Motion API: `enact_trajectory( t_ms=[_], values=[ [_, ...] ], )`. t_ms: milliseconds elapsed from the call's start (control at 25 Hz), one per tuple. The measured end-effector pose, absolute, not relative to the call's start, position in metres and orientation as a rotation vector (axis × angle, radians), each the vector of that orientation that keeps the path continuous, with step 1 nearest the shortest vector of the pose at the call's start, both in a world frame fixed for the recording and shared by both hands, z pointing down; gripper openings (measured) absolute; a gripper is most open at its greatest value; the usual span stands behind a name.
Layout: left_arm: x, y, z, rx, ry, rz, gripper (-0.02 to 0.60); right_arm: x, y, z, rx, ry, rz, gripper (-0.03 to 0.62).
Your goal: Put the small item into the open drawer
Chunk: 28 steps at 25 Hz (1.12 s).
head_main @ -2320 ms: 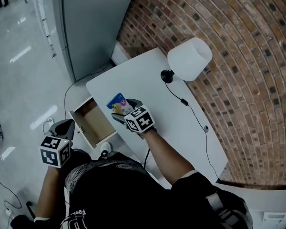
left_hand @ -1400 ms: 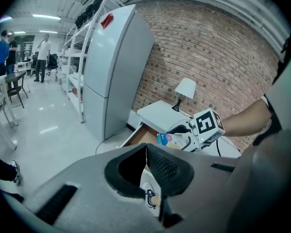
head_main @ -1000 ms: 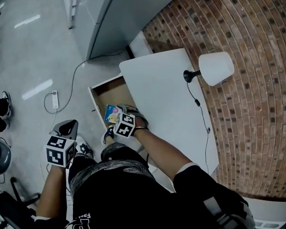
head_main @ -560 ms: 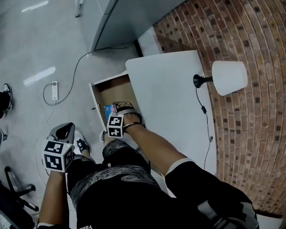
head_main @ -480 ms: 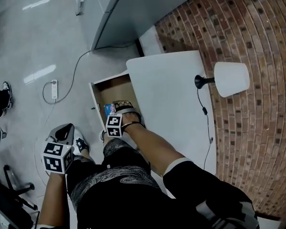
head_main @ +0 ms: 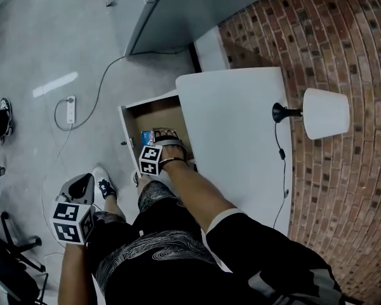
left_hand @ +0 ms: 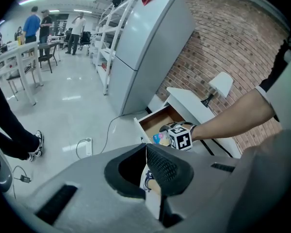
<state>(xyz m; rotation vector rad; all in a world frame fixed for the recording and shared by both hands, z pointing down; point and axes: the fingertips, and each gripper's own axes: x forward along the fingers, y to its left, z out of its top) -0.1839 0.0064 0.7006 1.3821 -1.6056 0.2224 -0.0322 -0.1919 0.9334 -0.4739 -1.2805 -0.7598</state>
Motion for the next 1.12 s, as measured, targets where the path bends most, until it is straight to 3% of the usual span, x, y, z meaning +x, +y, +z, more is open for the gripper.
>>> enact_trajectory(
  t_ms=[1120],
  values=[
    [-0.184, 0.009, 0.711, 1.364, -1.595, 0.231, 0.018, -0.048, -0.205, 0.956, -0.488, -1.237, -0.87, 0.422]
  ],
)
